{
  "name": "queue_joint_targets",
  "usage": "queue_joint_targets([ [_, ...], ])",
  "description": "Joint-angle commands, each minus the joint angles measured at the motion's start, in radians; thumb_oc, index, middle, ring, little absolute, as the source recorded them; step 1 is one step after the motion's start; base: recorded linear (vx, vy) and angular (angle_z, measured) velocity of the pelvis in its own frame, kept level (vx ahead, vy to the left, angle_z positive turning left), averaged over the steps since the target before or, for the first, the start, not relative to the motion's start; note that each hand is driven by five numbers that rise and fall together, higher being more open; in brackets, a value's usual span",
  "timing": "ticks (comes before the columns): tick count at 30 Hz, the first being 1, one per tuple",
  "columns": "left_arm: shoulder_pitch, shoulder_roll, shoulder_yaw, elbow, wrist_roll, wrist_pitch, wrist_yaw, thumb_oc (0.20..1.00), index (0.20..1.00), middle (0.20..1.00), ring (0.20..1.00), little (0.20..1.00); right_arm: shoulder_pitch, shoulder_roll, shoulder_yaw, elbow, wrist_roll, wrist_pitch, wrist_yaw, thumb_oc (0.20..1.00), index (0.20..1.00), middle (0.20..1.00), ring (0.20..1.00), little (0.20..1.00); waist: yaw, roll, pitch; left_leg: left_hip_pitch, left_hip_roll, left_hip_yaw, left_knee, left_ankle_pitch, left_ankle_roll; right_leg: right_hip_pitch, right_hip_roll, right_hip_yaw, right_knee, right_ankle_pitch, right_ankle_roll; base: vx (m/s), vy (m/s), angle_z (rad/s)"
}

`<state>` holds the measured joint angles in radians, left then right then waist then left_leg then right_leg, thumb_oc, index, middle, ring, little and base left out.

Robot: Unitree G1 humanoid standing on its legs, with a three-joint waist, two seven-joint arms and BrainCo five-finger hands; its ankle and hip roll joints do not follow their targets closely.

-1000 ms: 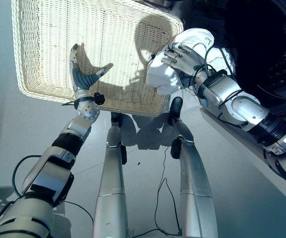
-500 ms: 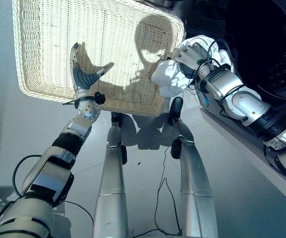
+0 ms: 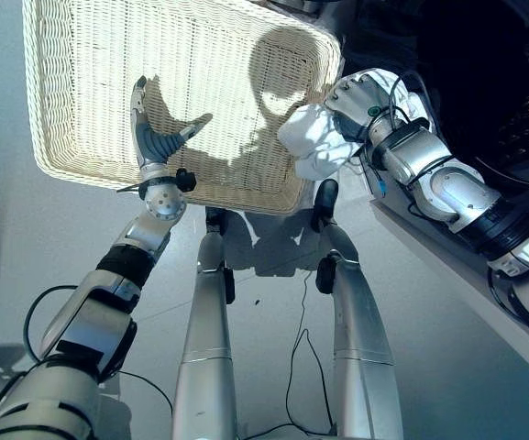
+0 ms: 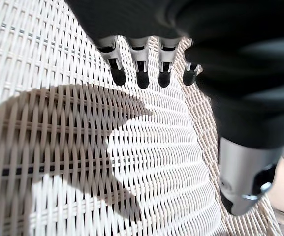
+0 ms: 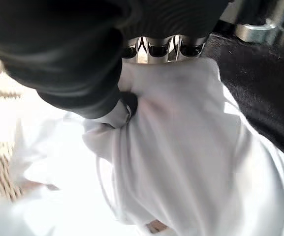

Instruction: Put the clothes into the washing machine.

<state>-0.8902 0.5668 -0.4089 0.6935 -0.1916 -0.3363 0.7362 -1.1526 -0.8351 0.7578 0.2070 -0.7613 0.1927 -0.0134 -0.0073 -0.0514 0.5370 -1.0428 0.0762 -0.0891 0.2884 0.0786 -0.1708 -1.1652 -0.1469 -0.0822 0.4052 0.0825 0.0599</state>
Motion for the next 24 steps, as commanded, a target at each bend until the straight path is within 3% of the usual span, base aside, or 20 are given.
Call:
queue_joint_targets([
  [1,-0.001,-0.022,0.069,-0.019,-0.011,-0.037,0.011,1.0,1.0,1.0,1.0,1.0,0.018,-0.029,-0.115,-0.001,0.357,0.034,-0.237,0.2,0.2,0.2,0.2,0.2,-0.006,0.019,-0.017,-0.011,-0.138,0.053,0.005,0.009,0.105,0.04,0.117,-0.085,-0.043,0.038,0.063,0.0,0.0,0.0],
  [3,-0.002,-0.023,0.077,-0.009,-0.008,-0.042,0.005,1.0,1.0,1.0,1.0,1.0,0.047,-0.003,-0.195,0.032,0.5,0.015,-0.328,0.2,0.2,0.2,0.2,0.2,-0.007,0.019,-0.017,-0.012,-0.139,0.053,0.007,0.004,0.105,0.039,0.117,-0.084,-0.043,0.035,0.064,0.0,0.0,0.0],
  [9,-0.002,-0.045,0.079,0.002,0.006,-0.052,0.024,1.0,1.0,1.0,1.0,1.0,0.08,0.036,-0.3,0.069,0.653,-0.038,-0.431,0.2,0.2,0.2,0.2,0.2,-0.012,0.023,-0.017,-0.014,-0.135,0.059,0.008,-0.005,0.104,0.034,0.116,-0.082,-0.039,0.033,0.066,0.0,0.005,0.0],
  [10,0.001,-0.048,0.077,0.0,0.004,-0.054,0.032,1.0,1.0,1.0,1.0,1.0,0.098,0.039,-0.33,0.066,0.731,-0.06,-0.452,0.2,0.2,0.2,0.2,0.2,-0.015,0.025,-0.017,-0.013,-0.133,0.061,0.007,-0.006,0.103,0.033,0.116,-0.079,-0.037,0.031,0.065,0.0,0.036,0.0],
  [16,-0.004,-0.044,0.072,0.012,-0.011,-0.059,0.039,1.0,1.0,1.0,1.0,1.0,0.144,0.06,-0.413,0.105,0.892,-0.138,-0.493,0.2,0.2,0.2,0.2,0.2,-0.02,0.03,-0.017,-0.007,-0.129,0.065,0.003,-0.009,0.1,0.031,0.114,-0.075,-0.032,0.03,0.068,0.0,0.013,0.0],
  [24,-0.011,-0.034,0.062,0.024,-0.025,-0.067,0.039,1.0,1.0,1.0,1.0,1.0,0.162,0.065,-0.434,0.145,0.957,-0.176,-0.514,0.2,0.2,0.2,0.2,0.2,-0.019,0.033,-0.017,-0.004,-0.121,0.066,-0.002,-0.009,0.099,0.031,0.106,-0.078,-0.027,0.03,0.073,0.0,0.0,0.0],
])
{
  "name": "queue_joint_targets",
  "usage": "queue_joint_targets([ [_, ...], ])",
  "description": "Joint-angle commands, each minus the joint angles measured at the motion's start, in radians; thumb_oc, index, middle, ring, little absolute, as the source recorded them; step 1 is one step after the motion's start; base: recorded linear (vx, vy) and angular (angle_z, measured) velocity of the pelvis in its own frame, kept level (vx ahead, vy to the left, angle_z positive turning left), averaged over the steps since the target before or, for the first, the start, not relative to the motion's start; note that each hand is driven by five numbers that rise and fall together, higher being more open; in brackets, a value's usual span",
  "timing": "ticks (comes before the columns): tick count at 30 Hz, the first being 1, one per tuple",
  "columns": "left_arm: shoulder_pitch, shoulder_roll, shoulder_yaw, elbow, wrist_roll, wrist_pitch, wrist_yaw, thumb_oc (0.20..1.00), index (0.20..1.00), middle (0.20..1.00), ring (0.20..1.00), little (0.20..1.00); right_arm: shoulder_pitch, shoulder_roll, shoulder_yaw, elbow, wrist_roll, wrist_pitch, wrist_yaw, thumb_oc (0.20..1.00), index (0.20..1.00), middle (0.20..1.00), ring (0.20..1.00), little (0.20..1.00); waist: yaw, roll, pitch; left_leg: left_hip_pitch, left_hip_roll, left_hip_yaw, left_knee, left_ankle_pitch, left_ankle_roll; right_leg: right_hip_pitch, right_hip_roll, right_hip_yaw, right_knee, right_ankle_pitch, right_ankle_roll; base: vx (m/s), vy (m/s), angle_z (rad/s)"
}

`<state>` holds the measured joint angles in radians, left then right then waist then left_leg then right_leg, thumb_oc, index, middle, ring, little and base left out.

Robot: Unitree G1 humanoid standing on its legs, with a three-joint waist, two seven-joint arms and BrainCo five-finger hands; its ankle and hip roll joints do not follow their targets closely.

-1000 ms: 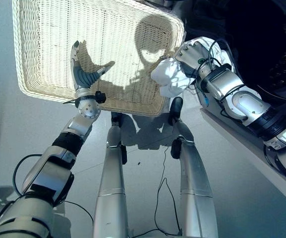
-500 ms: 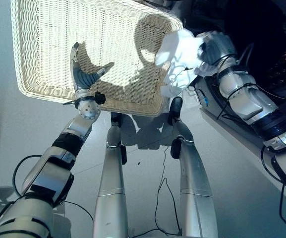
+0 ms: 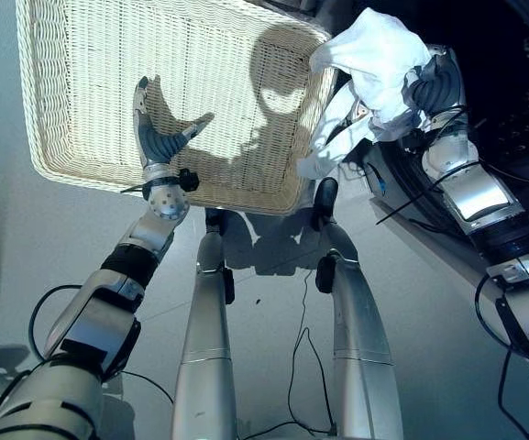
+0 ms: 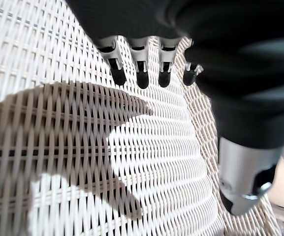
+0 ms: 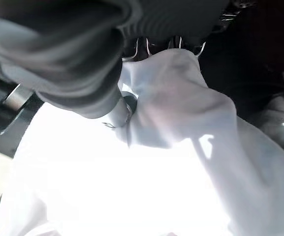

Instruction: Put the clothes into the washing machine.

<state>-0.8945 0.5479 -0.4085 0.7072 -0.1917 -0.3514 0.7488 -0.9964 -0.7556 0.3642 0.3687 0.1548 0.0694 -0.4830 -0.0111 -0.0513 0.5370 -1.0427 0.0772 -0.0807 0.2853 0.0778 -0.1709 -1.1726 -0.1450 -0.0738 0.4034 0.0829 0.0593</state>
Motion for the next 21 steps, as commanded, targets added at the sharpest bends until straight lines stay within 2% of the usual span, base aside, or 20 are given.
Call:
queue_joint_targets([
  [1,-0.008,-0.014,0.062,0.01,-0.027,-0.052,0.026,1.0,1.0,1.0,1.0,1.0,0.005,-0.015,-0.041,-0.013,0.033,-0.051,-0.044,0.2,0.2,0.2,0.2,0.2,-0.015,0.033,-0.017,-0.003,-0.123,0.058,0.001,-0.009,0.098,0.039,0.104,-0.086,-0.026,0.03,0.074,0.0,0.0,0.0],
  [5,-0.016,-0.006,0.055,0.014,-0.038,-0.052,0.024,1.0,1.0,1.0,1.0,1.0,-0.007,-0.023,-0.033,-0.001,0.041,-0.044,-0.052,0.2,0.2,0.2,0.2,0.2,-0.013,0.035,-0.017,0.0,-0.121,0.059,-0.006,-0.007,0.098,0.041,0.103,-0.087,-0.029,0.029,0.075,0.0,0.0,0.0],
  [9,-0.035,0.007,0.052,0.036,-0.054,-0.054,0.004,1.0,1.0,1.0,1.0,1.0,-0.032,-0.017,-0.034,0.082,0.162,-0.015,-0.087,0.2,0.2,0.2,0.2,0.2,-0.01,0.034,-0.017,0.001,-0.117,0.059,-0.001,-0.01,0.096,0.044,0.102,-0.088,-0.027,0.029,0.077,0.0,0.0,0.0],
  [11,-0.046,0.015,0.049,0.048,-0.064,-0.055,-0.007,1.0,1.0,1.0,1.0,1.0,-0.048,-0.016,-0.036,0.151,0.288,0.007,-0.101,0.2,0.2,0.2,0.2,0.2,-0.007,0.033,-0.017,0.0,-0.115,0.06,0.0,-0.011,0.094,0.045,0.1,-0.09,-0.029,0.03,0.077,0.0,-0.016,0.0],
  [14,-0.07,0.034,0.03,0.074,-0.085,-0.06,-0.023,1.0,1.0,1.0,1.0,1.0,-0.09,-0.023,-0.028,0.378,0.532,-0.02,-0.125,0.2,0.2,0.2,0.2,0.2,0.003,0.031,-0.017,-0.003,-0.112,0.05,-0.002,-0.013,0.092,0.045,0.099,-0.094,-0.034,0.037,0.077,0.0,-0.057,-0.01],
  [15,-0.072,0.037,0.027,0.075,-0.088,-0.06,-0.024,1.0,1.0,1.0,1.0,1.0,-0.099,-0.027,-0.03,0.413,0.568,-0.023,-0.132,0.2,0.2,0.2,0.2,0.2,0.005,0.031,-0.017,-0.003,-0.112,0.048,-0.002,-0.013,0.092,0.045,0.099,-0.094,-0.035,0.038,0.078,0.01,-0.069,-0.04],
  [18,-0.047,0.063,0.011,0.074,-0.098,-0.084,-0.031,1.0,1.0,1.0,1.0,1.0,-0.147,-0.082,-0.083,0.646,0.82,-0.078,-0.089,0.2,0.2,0.2,0.2,0.2,0.02,0.031,-0.017,-0.003,-0.109,0.031,0.002,-0.021,0.092,0.052,0.099,-0.1,-0.042,0.046,0.08,0.01,-0.075,-0.02],
  [20,-0.004,0.081,0.0,0.054,-0.096,-0.099,-0.016,1.0,1.0,1.0,1.0,1.0,-0.16,-0.134,-0.126,0.715,1.0,-0.112,-0.085,0.2,0.2,0.2,0.2,0.2,0.025,0.027,-0.017,0.001,-0.109,0.019,0.001,-0.026,0.094,0.063,0.104,-0.102,-0.05,0.05,0.08,0.01,-0.089,0.01],
  [21,0.0,0.084,-0.001,0.051,-0.097,-0.099,-0.014,1.0,1.0,1.0,1.0,1.0,-0.161,-0.142,-0.13,0.718,1.022,-0.115,-0.083,0.2,0.2,0.2,0.2,0.2,0.026,0.026,-0.017,0.002,-0.109,0.018,0.002,-0.028,0.094,0.065,0.105,-0.102,-0.052,0.051,0.08,0.01,-0.092,0.03],
])
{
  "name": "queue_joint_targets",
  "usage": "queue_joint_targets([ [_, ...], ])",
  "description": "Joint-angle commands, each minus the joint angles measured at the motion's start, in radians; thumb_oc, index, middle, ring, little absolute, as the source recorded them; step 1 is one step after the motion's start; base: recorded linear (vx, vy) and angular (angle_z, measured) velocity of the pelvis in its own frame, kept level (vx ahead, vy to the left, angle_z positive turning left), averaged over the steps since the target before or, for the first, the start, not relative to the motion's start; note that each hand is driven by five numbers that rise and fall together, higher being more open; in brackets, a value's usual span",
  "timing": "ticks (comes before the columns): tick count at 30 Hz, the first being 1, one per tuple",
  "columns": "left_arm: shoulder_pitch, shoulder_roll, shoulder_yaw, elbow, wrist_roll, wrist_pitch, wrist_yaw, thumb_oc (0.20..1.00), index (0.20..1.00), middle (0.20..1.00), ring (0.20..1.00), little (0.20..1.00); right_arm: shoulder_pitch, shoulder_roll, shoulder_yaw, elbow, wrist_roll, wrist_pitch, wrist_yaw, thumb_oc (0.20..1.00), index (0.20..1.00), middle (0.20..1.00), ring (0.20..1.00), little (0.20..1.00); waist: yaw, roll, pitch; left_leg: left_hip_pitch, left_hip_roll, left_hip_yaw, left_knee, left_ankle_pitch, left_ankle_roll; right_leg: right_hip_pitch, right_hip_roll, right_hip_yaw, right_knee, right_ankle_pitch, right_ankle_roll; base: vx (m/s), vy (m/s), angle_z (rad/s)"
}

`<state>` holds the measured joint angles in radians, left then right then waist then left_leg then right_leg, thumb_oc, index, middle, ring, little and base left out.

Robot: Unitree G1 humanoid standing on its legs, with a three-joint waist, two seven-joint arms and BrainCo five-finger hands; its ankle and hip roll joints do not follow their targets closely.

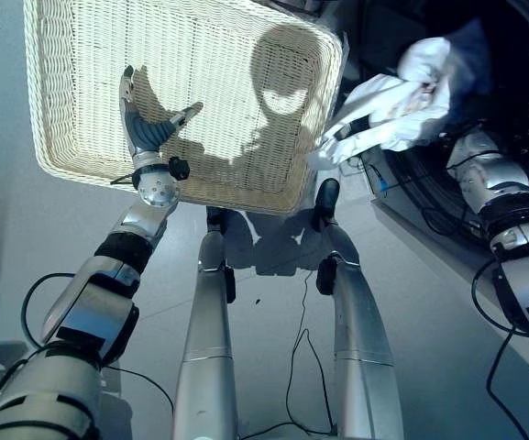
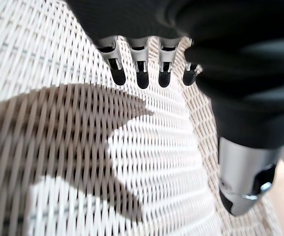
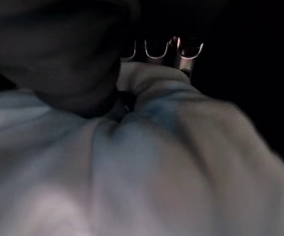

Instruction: Put the clothes into the washing machine.

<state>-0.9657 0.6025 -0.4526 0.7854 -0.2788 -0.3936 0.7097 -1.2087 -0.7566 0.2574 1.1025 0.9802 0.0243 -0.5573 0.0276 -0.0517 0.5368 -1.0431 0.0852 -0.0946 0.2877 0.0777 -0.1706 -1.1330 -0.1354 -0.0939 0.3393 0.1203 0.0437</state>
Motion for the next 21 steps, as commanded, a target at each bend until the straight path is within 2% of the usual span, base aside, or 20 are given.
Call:
queue_joint_targets([
  [1,0.1,0.045,0.041,-0.04,-0.003,-0.065,0.027,1.0,1.0,1.0,1.0,1.0,0.044,-0.191,-0.05,-0.002,0.307,-0.107,-0.018,0.2,0.2,0.2,0.2,0.2,-0.014,0.019,-0.017,0.007,-0.117,0.025,0.002,-0.034,0.097,0.033,0.101,-0.079,0.009,0.013,0.093,0.01,-0.057,0.0],
  [2,0.106,0.049,0.041,-0.043,-0.002,-0.067,0.027,1.0,1.0,1.0,1.0,1.0,0.042,-0.203,-0.053,0.002,0.327,-0.124,-0.025,0.2,0.2,0.2,0.2,0.2,-0.014,0.017,-0.017,0.007,-0.116,0.024,0.004,-0.036,0.097,0.034,0.102,-0.079,0.01,0.013,0.093,0.02,-0.091,-0.02],
  [3,0.149,0.07,0.044,-0.057,0.002,-0.084,0.032,1.0,1.0,1.0,1.0,1.0,0.048,-0.264,-0.082,-0.014,0.424,-0.201,-0.067,0.2,0.2,0.2,0.2,0.2,-0.021,0.005,-0.017,0.014,-0.114,0.02,0.01,-0.043,0.1,0.045,0.11,-0.076,0.009,0.013,0.09,0.01,-0.054,-0.01],
  [4,0.158,0.073,0.044,-0.061,0.003,-0.086,0.035,1.0,1.0,1.0,1.0,1.0,0.055,-0.274,-0.09,-0.016,0.432,-0.214,-0.068,0.2,0.2,0.2,0.2,0.2,-0.023,0.002,-0.017,0.017,-0.113,0.02,0.01,-0.044,0.1,0.049,0.112,-0.075,0.008,0.013,0.089,0.0,-0.055,-0.01],
  [6,0.191,0.093,0.051,-0.069,-0.003,-0.1,0.033,1.0,1.0,1.0,1.0,1.0,0.075,-0.329,-0.122,-0.034,0.432,-0.282,-0.126,0.2,0.2,0.2,0.2,0.2,-0.031,-0.011,-0.017,0.03,-0.111,0.02,0.007,-0.046,0.102,0.066,0.122,-0.071,-0.002,0.013,0.086,0.0,0.0,0.0],
  [7,0.213,0.103,0.057,-0.072,-0.002,-0.111,0.034,1.0,1.0,1.0,1.0,1.0,0.094,-0.37,-0.146,-0.044,0.429,-0.346,-0.162,0.2,0.2,0.2,0.2,0.2,-0.037,-0.022,-0.017,0.041,-0.107,0.022,0.003,-0.048,0.104,0.079,0.128,-0.068,-0.005,0.012,0.085,0.0,-0.033,0.0],
  [8,0.237,0.114,0.066,-0.072,0.003,-0.119,0.027,1.0,1.0,1.0,1.0,1.0,0.098,-0.432,-0.172,-0.066,0.371,-0.429,-0.275,0.2,0.2,0.2,0.2,0.2,-0.044,-0.039,-0.017,0.059,-0.104,0.022,0.0,-0.051,0.108,0.102,0.136,-0.065,-0.011,0.01,0.082,0.0,-0.035,-0.01],
  [9,0.242,0.115,0.069,-0.073,0.005,-0.12,0.027,1.0,1.0,1.0,1.0,1.0,0.097,-0.441,-0.176,-0.071,0.366,-0.442,-0.29,0.2,0.2,0.2,0.2,0.2,-0.044,-0.041,-0.017,0.062,-0.103,0.022,-0.001,-0.051,0.108,0.106,0.138,-0.065,-0.011,0.009,0.082,0.0,-0.032,-0.04],
  [10,0.253,0.119,0.074,-0.075,0.005,-0.122,0.023,1.0,1.0,1.0,1.0,1.0,0.094,-0.468,-0.194,-0.083,0.328,-0.484,-0.339,0.2,0.2,0.2,0.2,0.2,-0.047,-0.047,-0.017,0.069,-0.099,0.023,-0.002,-0.051,0.109,0.115,0.14,-0.065,-0.011,0.007,0.081,0.01,-0.019,-0.05],
  [11,0.267,0.128,0.087,-0.075,0.0,-0.121,0.008,1.0,1.0,1.0,1.0,1.0,0.105,-0.506,-0.224,-0.119,0.239,-0.541,-0.442,0.2,0.2,0.2,0.2,0.2,-0.053,-0.055,-0.017,0.08,-0.097,0.023,0.001,-0.052,0.111,0.129,0.144,-0.064,-0.01,0.004,0.079,0.01,-0.015,-0.04],
  [12,0.269,0.129,0.089,-0.075,-0.001,-0.121,0.006,1.0,1.0,1.0,1.0,1.0,0.11,-0.511,-0.23,-0.13,0.214,-0.543,-0.467,0.2,0.2,0.2,0.2,0.2,-0.054,-0.056,-0.017,0.082,-0.097,0.023,0.001,-0.052,0.111,0.132,0.144,-0.064,-0.01,0.004,0.079,0.0,0.0,0.0],
  [14,0.266,0.142,0.093,-0.072,-0.022,-0.111,-0.018,1.0,1.0,1.0,1.0,1.0,0.101,-0.543,-0.243,-0.172,0.072,-0.531,-0.594,0.2,0.2,0.2,0.2,0.2,-0.054,-0.064,-0.017,0.09,-0.099,0.022,0.009,-0.056,0.116,0.145,0.144,-0.064,-0.011,-0.002,0.076,0.0,0.0,0.0],
  [20,0.265,0.147,0.094,-0.067,-0.031,-0.113,-0.029,1.0,1.0,1.0,1.0,1.0,0.092,-0.551,-0.236,-0.174,0.039,-0.518,-0.616,0.2,0.2,0.2,0.2,0.2,-0.051,-0.065,-0.017,0.091,-0.1,0.021,0.009,-0.057,0.117,0.149,0.144,-0.064,-0.014,-0.003,0.076,0.01,0.01,-0.02],
  [21,0.252,0.141,0.08,-0.038,-0.066,-0.137,-0.074,1.0,1.0,1.0,1.0,1.0,0.041,-0.53,-0.139,-0.091,0.018,-0.346,-0.511,1.0,1.0,1.0,1.0,1.0,-0.037,-0.046,-0.017,0.093,-0.117,0.017,0.01,-0.05,0.122,0.154,0.139,-0.062,-0.025,-0.004,0.072,0.04,0.054,-0.01],
])
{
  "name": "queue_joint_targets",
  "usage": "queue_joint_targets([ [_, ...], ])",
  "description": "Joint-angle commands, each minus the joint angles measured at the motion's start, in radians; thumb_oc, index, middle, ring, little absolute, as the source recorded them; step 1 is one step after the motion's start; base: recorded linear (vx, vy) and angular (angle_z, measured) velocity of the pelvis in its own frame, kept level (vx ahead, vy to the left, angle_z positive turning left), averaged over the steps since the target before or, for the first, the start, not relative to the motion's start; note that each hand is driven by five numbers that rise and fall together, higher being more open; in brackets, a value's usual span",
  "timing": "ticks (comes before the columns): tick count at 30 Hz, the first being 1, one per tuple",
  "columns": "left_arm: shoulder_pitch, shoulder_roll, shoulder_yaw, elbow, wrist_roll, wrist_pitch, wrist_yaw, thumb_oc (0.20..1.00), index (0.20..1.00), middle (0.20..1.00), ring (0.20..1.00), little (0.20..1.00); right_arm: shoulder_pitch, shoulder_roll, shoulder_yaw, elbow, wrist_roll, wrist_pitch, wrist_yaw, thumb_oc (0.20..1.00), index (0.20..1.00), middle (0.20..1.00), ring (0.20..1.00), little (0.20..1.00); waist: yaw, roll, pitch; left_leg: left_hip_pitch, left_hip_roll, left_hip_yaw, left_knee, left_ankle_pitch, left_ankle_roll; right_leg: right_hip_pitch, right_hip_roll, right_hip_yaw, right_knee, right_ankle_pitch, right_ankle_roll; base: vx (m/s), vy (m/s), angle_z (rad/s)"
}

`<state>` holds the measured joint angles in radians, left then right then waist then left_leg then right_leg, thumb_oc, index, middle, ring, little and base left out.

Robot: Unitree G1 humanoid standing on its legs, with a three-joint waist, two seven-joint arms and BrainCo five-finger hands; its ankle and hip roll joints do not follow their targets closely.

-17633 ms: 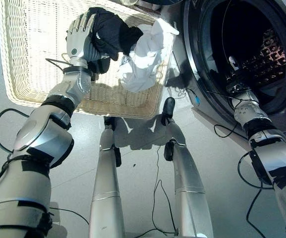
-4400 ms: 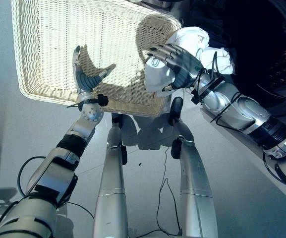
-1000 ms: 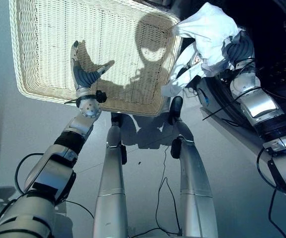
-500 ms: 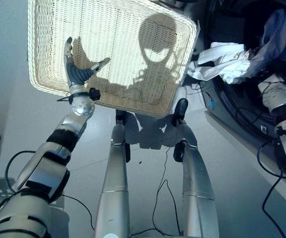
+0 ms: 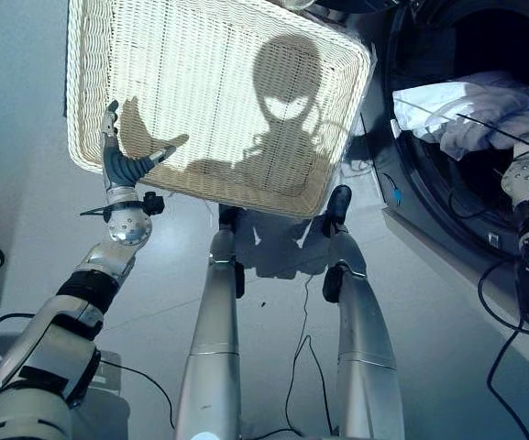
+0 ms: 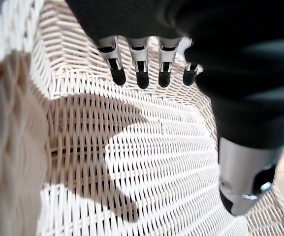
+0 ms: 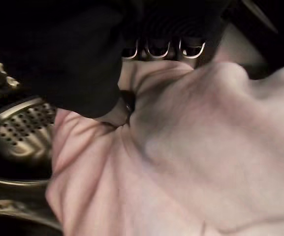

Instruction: Put the clothes into the washing machine.

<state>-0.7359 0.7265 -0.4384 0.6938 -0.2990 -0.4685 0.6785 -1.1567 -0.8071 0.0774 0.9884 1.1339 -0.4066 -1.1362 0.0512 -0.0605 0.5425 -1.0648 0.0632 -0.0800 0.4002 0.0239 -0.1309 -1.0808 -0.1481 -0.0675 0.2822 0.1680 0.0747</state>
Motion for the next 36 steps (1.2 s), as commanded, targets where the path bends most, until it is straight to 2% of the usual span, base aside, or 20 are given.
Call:
queue_joint_targets([
  [1,0.019,0.015,0.063,0.054,-0.047,-0.061,-0.042,1.0,1.0,1.0,1.0,1.0,-0.009,-0.47,0.049,0.034,-0.121,0.108,0.102,1.0,1.0,1.0,1.0,1.0,-0.06,-0.033,-0.022,0.112,-0.095,0.004,-0.102,0.006,0.081,0.099,0.151,-0.089,0.033,-0.051,0.04,0.06,0.07,-0.01],
  [3,-0.003,0.007,0.04,0.055,-0.057,-0.05,-0.036,1.0,1.0,1.0,1.0,1.0,-0.019,-0.432,0.088,0.072,-0.122,0.166,0.153,1.0,1.0,1.0,1.0,1.0,-0.053,-0.021,-0.022,0.107,-0.107,0.001,-0.1,0.005,0.086,0.093,0.148,-0.087,0.027,-0.05,0.037,0.01,0.015,0.01],
  [5,-0.025,-0.004,0.025,0.064,-0.062,-0.046,-0.033,1.0,1.0,1.0,1.0,1.0,-0.029,-0.391,0.13,0.127,-0.151,0.281,0.256,1.0,1.0,1.0,1.0,1.0,-0.047,-0.008,-0.022,0.099,-0.112,0.003,-0.102,0.009,0.087,0.082,0.144,-0.09,0.028,-0.048,0.037,0.0,0.0,0.0],
  [6,-0.034,-0.006,0.021,0.066,-0.063,-0.043,-0.034,1.0,1.0,1.0,1.0,1.0,-0.032,-0.381,0.146,0.137,-0.173,0.303,0.271,1.0,1.0,1.0,1.0,1.0,-0.046,-0.006,-0.022,0.097,-0.114,0.003,-0.102,0.01,0.088,0.079,0.143,-0.09,0.026,-0.047,0.037,0.0,0.0,0.0],
  [7,-0.056,-0.006,0.01,0.072,-0.067,-0.033,-0.036,1.0,1.0,1.0,1.0,1.0,-0.045,-0.357,0.195,0.15,-0.219,0.405,0.337,1.0,1.0,1.0,1.0,1.0,-0.042,-0.002,-0.022,0.092,-0.119,0.003,-0.103,0.013,0.09,0.075,0.142,-0.091,0.021,-0.044,0.035,0.0,0.0,0.0],
  [9,-0.082,-0.007,-0.004,0.072,-0.074,-0.018,-0.037,1.0,1.0,1.0,1.0,1.0,-0.076,-0.332,0.266,0.172,-0.302,0.499,0.372,1.0,1.0,1.0,1.0,1.0,-0.037,0.003,-0.022,0.086,-0.12,0.004,-0.104,0.016,0.09,0.07,0.139,-0.094,0.019,-0.042,0.034,0.0,-0.002,0.02],
  [10,-0.095,-0.006,-0.009,0.075,-0.078,-0.012,-0.041,1.0,1.0,1.0,1.0,1.0,-0.095,-0.323,0.302,0.189,-0.373,0.534,0.388,1.0,1.0,1.0,1.0,1.0,-0.034,0.007,-0.022,0.081,-0.12,0.004,-0.102,0.018,0.091,0.064,0.137,-0.095,0.023,-0.043,0.033,0.0,0.0,0.0],
  [12,-0.108,-0.007,-0.02,0.078,-0.085,-0.008,-0.04,1.0,1.0,1.0,1.0,1.0,-0.12,-0.314,0.345,0.197,-0.372,0.548,0.381,1.0,1.0,1.0,1.0,1.0,-0.032,0.01,-0.022,0.076,-0.121,0.004,-0.098,0.018,0.092,0.061,0.136,-0.095,0.025,-0.041,0.033,0.0,0.0,0.0],
  [13,-0.117,-0.01,-0.026,0.078,-0.083,-0.008,-0.041,1.0,1.0,1.0,1.0,1.0,-0.157,-0.298,0.395,0.191,-0.507,0.599,0.376,1.0,1.0,1.0,1.0,1.0,-0.028,0.016,-0.022,0.068,-0.119,0.006,-0.094,0.017,0.09,0.054,0.13,-0.1,0.03,-0.044,0.035,0.0,0.0,0.0],
  [14,-0.116,-0.013,-0.028,0.075,-0.081,-0.01,-0.036,1.0,1.0,1.0,1.0,1.0,-0.167,-0.292,0.419,0.173,-0.529,0.614,0.363,1.0,1.0,1.0,1.0,1.0,-0.027,0.017,-0.022,0.067,-0.12,0.006,-0.096,0.018,0.091,0.053,0.129,-0.101,0.029,-0.043,0.035,0.0,0.0,0.0],
  [17,-0.105,-0.021,-0.023,0.051,-0.067,-0.008,-0.024,1.0,1.0,1.0,1.0,1.0,-0.197,-0.279,0.472,0.095,-0.611,0.642,0.312,1.0,1.0,1.0,1.0,1.0,-0.024,0.021,-0.022,0.062,-0.12,0.009,-0.099,0.016,0.094,0.045,0.126,-0.106,0.034,-0.049,0.036,0.0,0.0,0.0],
  [20,-0.098,-0.025,-0.015,0.045,-0.065,-0.011,-0.023,1.0,1.0,1.0,1.0,1.0,-0.208,-0.268,0.479,0.041,-0.629,0.631,0.289,1.0,1.0,1.0,1.0,1.0,-0.025,0.025,-0.022,0.06,-0.118,0.013,-0.1,0.015,0.094,0.039,0.126,-0.106,0.042,-0.054,0.036,0.0,0.0,0.0],
  [23,-0.096,-0.033,-0.001,0.04,-0.05,-0.013,-0.017,1.0,1.0,1.0,1.0,1.0,-0.179,-0.247,0.472,-0.089,-0.709,0.642,0.217,1.0,1.0,1.0,1.0,1.0,-0.032,0.029,-0.022,0.052,-0.117,0.021,-0.097,0.012,0.094,0.025,0.123,-0.104,0.054,-0.062,0.037,-0.01,0.032,-0.03],
  [27,-0.095,-0.04,0.004,0.038,-0.044,-0.014,-0.008,1.0,1.0,1.0,1.0,1.0,-0.16,-0.236,0.467,-0.136,-0.739,0.635,0.205,1.0,1.0,1.0,1.0,1.0,-0.036,0.03,-0.022,0.048,-0.117,0.024,-0.095,0.01,0.095,0.02,0.121,-0.105,0.056,-0.065,0.037,0.0,0.014,-0.01],
  [28,-0.089,-0.052,0.015,0.032,-0.033,-0.017,0.003,1.0,1.0,1.0,1.0,1.0,-0.127,-0.218,0.45,-0.204,-0.828,0.62,0.205,1.0,1.0,1.0,1.0,1.0,-0.039,0.035,-0.022,0.042,-0.117,0.029,-0.095,0.009,0.094,0.011,0.121,-0.102,0.06,-0.069,0.037,-0.01,0.041,0.0],
  [33,-0.089,-0.065,0.031,0.032,-0.019,-0.014,0.009,1.0,1.0,1.0,1.0,1.0,-0.057,-0.193,0.401,-0.299,-0.919,0.58,0.217,1.0,1.0,1.0,1.0,1.0,-0.049,0.039,-0.022,0.044,-0.114,0.038,-0.094,0.004,0.093,0.005,0.122,-0.096,0.071,-0.077,0.039,0.0,0.008,0.0],
  [36,-0.094,-0.074,0.044,0.032,-0.007,-0.011,0.015,1.0,1.0,1.0,1.0,1.0,-0.004,-0.175,0.383,-0.388,-1.042,0.604,0.244,1.0,1.0,1.0,1.0,1.0,-0.056,0.039,-0.022,0.042,-0.113,0.043,-0.096,0.005,0.093,0.001,0.122,-0.095,0.073,-0.079,0.041,0.0,0.0,0.0],
])
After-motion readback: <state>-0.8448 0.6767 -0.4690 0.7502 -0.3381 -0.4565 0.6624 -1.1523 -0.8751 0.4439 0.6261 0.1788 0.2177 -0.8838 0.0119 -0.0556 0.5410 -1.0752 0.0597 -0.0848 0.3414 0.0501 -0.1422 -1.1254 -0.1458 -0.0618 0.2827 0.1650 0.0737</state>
